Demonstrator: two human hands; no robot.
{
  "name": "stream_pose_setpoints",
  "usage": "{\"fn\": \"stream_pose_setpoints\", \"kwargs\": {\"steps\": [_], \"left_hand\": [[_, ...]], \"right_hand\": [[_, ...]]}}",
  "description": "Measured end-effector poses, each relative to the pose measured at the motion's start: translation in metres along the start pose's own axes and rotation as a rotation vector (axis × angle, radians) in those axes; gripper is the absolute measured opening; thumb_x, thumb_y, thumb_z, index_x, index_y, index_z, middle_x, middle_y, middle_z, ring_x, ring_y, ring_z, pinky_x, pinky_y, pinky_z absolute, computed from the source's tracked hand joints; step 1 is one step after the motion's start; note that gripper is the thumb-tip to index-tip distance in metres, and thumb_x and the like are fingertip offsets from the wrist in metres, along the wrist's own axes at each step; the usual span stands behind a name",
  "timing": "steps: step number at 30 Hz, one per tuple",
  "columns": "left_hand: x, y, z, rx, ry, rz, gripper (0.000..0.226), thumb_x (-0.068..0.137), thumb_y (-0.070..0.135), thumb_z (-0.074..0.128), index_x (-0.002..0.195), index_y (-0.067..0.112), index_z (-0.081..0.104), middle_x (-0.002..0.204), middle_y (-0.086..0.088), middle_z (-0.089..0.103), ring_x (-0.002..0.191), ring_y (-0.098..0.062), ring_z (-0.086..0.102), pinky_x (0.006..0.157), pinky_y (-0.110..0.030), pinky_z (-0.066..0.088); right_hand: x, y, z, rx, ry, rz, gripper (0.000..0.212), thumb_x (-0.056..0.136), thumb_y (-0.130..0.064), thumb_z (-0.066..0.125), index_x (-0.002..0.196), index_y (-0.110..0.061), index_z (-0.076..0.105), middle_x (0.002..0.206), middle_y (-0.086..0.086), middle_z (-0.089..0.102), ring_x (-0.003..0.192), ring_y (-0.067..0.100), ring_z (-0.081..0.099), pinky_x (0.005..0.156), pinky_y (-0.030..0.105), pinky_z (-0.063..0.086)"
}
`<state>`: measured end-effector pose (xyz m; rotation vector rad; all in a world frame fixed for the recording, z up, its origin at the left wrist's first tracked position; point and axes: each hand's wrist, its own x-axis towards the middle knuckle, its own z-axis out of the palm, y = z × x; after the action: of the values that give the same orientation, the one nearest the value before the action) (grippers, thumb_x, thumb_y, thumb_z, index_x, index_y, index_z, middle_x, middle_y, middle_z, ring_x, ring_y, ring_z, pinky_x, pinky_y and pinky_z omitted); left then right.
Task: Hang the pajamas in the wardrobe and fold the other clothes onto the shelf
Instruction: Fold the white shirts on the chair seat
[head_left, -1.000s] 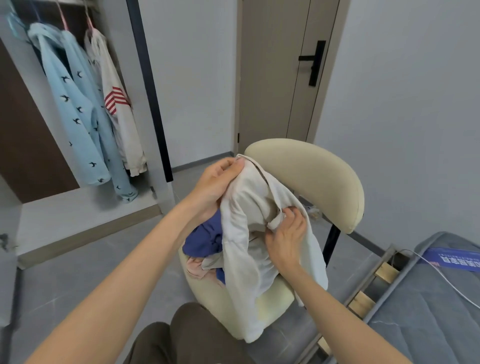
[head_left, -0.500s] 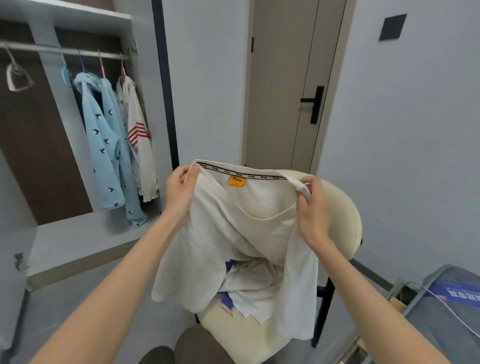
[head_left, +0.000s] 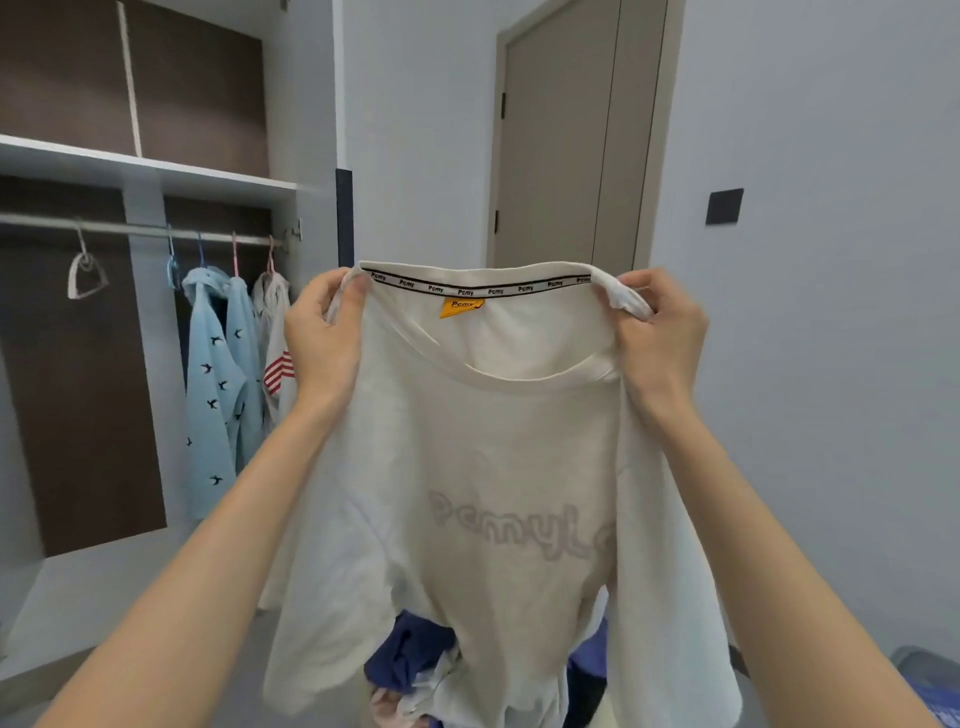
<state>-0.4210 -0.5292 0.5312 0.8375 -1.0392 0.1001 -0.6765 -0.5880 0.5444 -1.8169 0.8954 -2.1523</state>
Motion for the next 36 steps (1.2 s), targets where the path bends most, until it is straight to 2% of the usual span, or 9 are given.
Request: {"fn": "stream_pose_setpoints", "kwargs": {"steps": [4,8,13,17,19,24,27,31,36], "left_hand": [[0.006,-0.004,0.003,0.027,0.01,-0.002,0.022,0.094,0.03,0.056,0.104,0.012,0.063,0.089,0.015,0.06,0.08,0.016,0.055,0.079,-0.006,0.043],[-0.005,-0.029,0.003,0.139,-0.022,0.003,0.022,0.095,0.033,0.054,0.102,0.015,0.063,0.087,0.017,0.06,0.082,0.02,0.052,0.073,-0.003,0.04],[-0.029,-0.084,-0.002,0.529,-0.404,-0.055,0.031,0.086,0.038,0.065,0.107,0.015,0.061,0.1,0.0,0.062,0.092,-0.012,0.054,0.072,-0.024,0.035],[-0.062,-0.121,-0.018,0.587,-0.769,-0.217,0.071,0.067,0.034,0.084,0.126,0.026,0.045,0.114,-0.001,0.039,0.103,-0.012,0.04,0.083,-0.021,0.032],[-0.072,-0.137,-0.025,0.608,-0.83,-0.278,0.077,0.067,0.033,0.084,0.13,0.029,0.04,0.112,-0.002,0.033,0.103,-0.011,0.035,0.087,-0.02,0.031],[-0.074,-0.155,-0.034,0.557,-0.764,-0.291,0.021,0.095,0.011,0.052,0.114,0.009,0.045,0.109,-0.01,0.043,0.099,-0.015,0.04,0.073,-0.013,0.031],[-0.072,-0.155,-0.037,0.496,-0.698,-0.357,0.009,0.098,0.018,0.046,0.101,0.01,0.042,0.091,-0.001,0.046,0.08,-0.013,0.042,0.065,-0.021,0.034],[-0.071,-0.154,-0.043,0.441,-0.656,-0.406,0.005,0.092,0.015,0.058,0.088,0.017,0.057,0.083,0.008,0.058,0.076,-0.005,0.052,0.064,-0.009,0.041],[-0.077,-0.148,-0.05,0.282,-0.54,-0.54,0.015,0.086,0.02,0.067,0.076,0.031,0.071,0.07,0.018,0.07,0.065,0.009,0.063,0.058,-0.004,0.044]], "right_hand": [[0.002,-0.002,0.003,-0.056,-0.015,-0.017,0.014,0.081,-0.033,0.067,0.071,-0.037,0.058,0.069,-0.029,0.062,0.064,-0.005,0.055,0.051,0.013,0.038],[-0.006,0.024,0.007,-0.286,-0.082,0.018,0.008,0.086,-0.041,0.058,0.081,-0.035,0.056,0.07,-0.021,0.061,0.071,0.005,0.057,0.052,0.026,0.039],[-0.032,0.071,0.005,-0.503,-0.536,0.166,0.043,0.075,-0.066,0.062,0.104,-0.037,0.049,0.09,-0.02,0.06,0.084,0.013,0.057,0.07,0.033,0.044],[-0.059,0.099,-0.007,-0.325,-0.949,0.303,0.08,0.07,-0.042,0.082,0.129,-0.037,0.028,0.105,-0.019,0.047,0.095,0.012,0.052,0.072,0.016,0.042],[-0.067,0.109,-0.014,-0.234,-1.055,0.335,0.076,0.078,-0.028,0.078,0.132,-0.033,0.024,0.106,-0.015,0.045,0.094,0.008,0.051,0.069,0.004,0.04],[-0.076,0.119,-0.018,-0.224,-0.952,0.294,0.012,0.097,-0.002,0.041,0.102,-0.004,0.052,0.083,-0.002,0.047,0.075,0.013,0.042,0.06,0.01,0.033],[-0.077,0.123,-0.02,-0.21,-0.898,0.276,0.025,0.1,-0.011,0.043,0.088,0.009,0.052,0.079,0.003,0.046,0.076,0.013,0.04,0.065,0.025,0.03],[-0.077,0.121,-0.019,-0.185,-0.812,0.271,0.042,0.099,-0.023,0.05,0.064,-0.001,0.043,0.064,-0.002,0.033,0.058,0.004,0.029,0.057,0.022,0.023],[-0.082,0.128,-0.016,-0.092,-0.696,0.359,0.053,0.099,-0.032,0.047,0.089,0.019,0.055,0.07,0.022,0.042,0.071,0.017,0.037,0.067,0.03,0.026]]}}
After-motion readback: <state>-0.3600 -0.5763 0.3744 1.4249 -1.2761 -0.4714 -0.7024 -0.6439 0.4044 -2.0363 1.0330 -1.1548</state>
